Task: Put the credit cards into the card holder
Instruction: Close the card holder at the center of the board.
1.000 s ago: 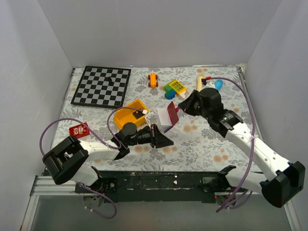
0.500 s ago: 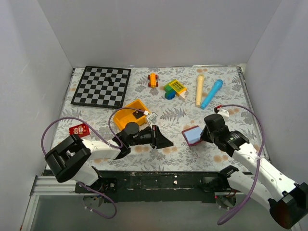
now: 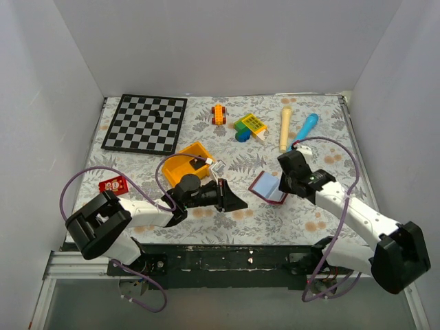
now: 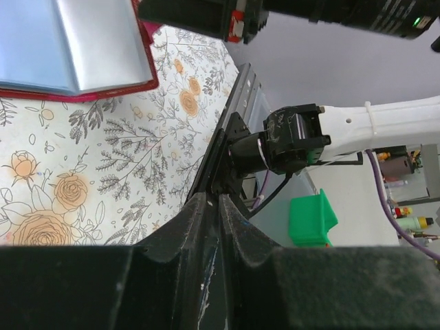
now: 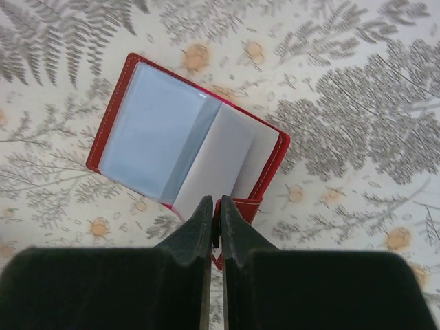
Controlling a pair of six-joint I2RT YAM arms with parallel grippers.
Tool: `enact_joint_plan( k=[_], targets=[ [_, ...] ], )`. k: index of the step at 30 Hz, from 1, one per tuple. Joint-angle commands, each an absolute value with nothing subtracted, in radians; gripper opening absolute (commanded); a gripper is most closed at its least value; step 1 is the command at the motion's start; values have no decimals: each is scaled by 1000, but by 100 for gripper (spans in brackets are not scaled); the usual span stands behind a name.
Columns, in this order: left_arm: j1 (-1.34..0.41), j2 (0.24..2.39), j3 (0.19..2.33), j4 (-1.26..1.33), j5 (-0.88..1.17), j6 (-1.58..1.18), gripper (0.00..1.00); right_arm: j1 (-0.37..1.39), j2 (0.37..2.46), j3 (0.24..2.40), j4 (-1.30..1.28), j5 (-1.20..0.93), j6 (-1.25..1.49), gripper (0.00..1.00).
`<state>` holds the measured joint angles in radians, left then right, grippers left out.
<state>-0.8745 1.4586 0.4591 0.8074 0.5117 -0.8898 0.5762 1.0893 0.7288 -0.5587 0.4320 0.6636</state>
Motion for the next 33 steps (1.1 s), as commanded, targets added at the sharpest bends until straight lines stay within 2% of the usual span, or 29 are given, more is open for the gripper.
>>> enact_joint_plan(
  k=[1, 7, 15, 20, 27, 33],
  targets=[
    [-876, 1421, 463, 775, 479, -862, 13, 577, 1208, 860, -378, 329, 583, 1],
    [-876, 1387, 460, 724, 460, -833, 13, 577, 1344, 943, -292, 170, 557, 1],
    [-873, 1345, 457, 657, 437, -799, 13, 575, 1367, 985, -219, 111, 523, 1],
    [-862, 1333, 459, 626, 419, -795, 13, 577, 1367, 1020, -291, 118, 523, 1],
    [-767, 1336, 459, 571, 368, -787, 15, 577, 1152, 833, -394, 190, 572, 1],
    [-750, 1489, 619, 468, 385, -701, 22, 577, 948, 689, -541, 235, 624, 1]
  ],
)
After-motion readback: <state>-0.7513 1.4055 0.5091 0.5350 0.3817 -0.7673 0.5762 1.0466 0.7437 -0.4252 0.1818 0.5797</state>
